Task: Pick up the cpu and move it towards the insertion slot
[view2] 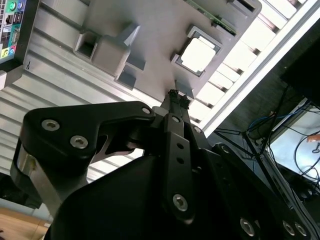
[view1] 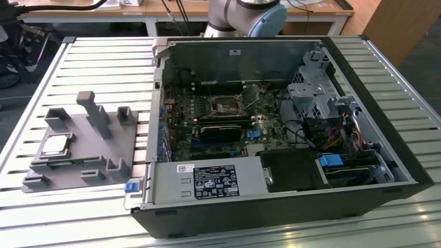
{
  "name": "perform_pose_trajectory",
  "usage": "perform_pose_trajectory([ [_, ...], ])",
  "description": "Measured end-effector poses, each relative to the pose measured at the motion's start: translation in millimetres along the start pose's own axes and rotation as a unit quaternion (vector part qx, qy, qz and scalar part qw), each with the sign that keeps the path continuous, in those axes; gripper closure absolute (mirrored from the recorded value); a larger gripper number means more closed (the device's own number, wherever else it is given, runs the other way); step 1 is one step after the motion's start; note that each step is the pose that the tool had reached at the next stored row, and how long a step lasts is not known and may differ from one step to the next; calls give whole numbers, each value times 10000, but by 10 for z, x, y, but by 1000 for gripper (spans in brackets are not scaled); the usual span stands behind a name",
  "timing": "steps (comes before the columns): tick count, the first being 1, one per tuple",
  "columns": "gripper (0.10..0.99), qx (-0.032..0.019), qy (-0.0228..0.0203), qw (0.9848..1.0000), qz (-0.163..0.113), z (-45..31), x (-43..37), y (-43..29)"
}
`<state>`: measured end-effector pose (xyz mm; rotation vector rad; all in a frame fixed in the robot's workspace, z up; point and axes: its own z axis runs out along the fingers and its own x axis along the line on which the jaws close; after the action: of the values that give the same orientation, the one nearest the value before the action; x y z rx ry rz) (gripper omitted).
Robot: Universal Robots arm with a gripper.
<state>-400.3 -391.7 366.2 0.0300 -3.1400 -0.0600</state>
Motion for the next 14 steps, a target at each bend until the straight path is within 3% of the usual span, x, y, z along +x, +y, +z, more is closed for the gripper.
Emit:
perform_pose_trajectory([
  [14, 980, 0, 0, 10000, 0, 16, 90, -1],
])
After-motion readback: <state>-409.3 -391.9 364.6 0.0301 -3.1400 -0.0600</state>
